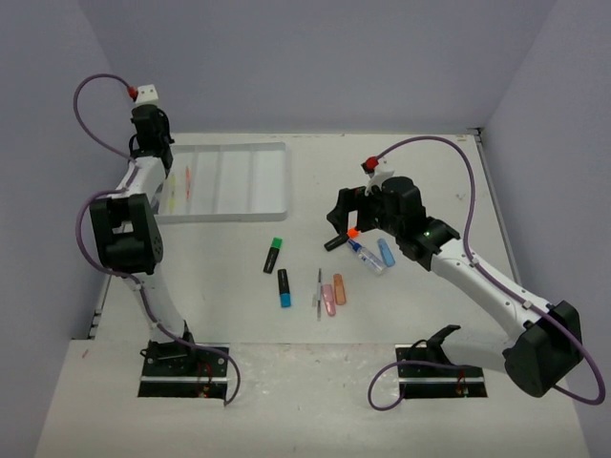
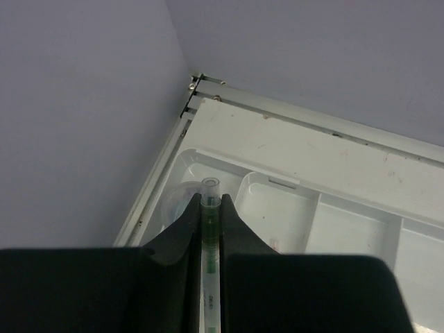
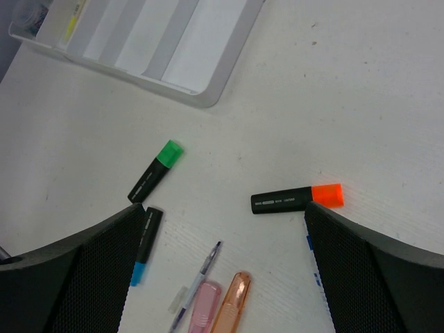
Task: Sort the stationery into containers
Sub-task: Place the pen in the storage box.
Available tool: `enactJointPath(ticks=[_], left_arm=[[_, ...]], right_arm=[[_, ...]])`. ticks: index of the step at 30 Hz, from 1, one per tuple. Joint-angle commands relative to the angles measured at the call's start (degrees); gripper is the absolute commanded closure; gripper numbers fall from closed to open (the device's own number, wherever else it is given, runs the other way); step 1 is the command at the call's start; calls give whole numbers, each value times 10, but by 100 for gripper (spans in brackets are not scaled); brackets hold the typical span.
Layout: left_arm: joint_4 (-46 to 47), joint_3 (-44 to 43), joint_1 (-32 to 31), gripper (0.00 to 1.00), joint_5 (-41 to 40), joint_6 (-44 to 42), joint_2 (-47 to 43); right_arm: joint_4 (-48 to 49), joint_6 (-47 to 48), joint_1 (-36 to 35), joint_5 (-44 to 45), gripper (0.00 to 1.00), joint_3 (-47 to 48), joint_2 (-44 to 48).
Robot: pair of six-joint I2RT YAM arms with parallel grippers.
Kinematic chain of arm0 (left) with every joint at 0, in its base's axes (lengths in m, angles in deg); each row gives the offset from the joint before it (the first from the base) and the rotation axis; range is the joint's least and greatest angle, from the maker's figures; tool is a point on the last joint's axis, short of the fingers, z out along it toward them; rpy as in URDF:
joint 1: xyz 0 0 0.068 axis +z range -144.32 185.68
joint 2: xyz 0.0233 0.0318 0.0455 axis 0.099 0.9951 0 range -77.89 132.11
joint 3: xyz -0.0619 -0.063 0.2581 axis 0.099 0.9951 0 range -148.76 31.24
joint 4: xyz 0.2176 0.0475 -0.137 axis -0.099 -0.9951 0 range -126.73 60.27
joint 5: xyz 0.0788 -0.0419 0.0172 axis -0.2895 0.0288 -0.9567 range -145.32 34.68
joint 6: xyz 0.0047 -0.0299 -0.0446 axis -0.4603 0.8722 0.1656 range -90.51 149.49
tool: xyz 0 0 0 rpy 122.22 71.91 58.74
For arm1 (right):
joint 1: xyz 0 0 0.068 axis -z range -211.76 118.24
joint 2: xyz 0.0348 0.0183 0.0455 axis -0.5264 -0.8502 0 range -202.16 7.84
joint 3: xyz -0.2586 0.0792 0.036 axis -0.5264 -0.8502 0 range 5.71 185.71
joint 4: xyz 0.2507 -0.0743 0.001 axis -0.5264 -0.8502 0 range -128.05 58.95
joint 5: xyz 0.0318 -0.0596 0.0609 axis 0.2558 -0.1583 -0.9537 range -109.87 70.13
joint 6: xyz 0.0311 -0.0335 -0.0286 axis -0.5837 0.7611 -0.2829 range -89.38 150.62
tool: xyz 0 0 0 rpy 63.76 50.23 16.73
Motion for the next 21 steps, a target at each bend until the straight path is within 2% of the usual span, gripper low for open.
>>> enactJointPath(ticks=[1, 6, 8, 10, 12, 15, 18, 20, 21], left_arm=[[59, 24, 7, 100, 69, -26, 24], [66, 32, 6, 100, 74, -52, 40], [72, 43, 7, 93, 74, -58, 41], [78, 56, 7, 71, 71, -61, 37], [81, 63, 7, 37, 64, -60, 30], [80, 66, 7, 22, 86, -52, 12], [84, 69, 5, 14, 109, -32, -15], [79, 66, 5, 0, 120, 18, -55], [73, 64, 5, 0, 119, 37, -76]], right_arm=[[29, -6, -1, 7, 1, 1, -4], [29, -5, 0, 3, 1, 1, -9], [30, -5, -1, 5, 1, 1, -8], [31, -5, -1, 1, 1, 1, -10], [30, -4, -1, -2, 1, 1, -11], [31, -3, -1, -5, 1, 1, -13], [33, -2, -1, -7, 1, 1, -17], [32, -12, -1, 7, 1, 4, -27], [32, -22, 0, 15, 1, 6, -33]])
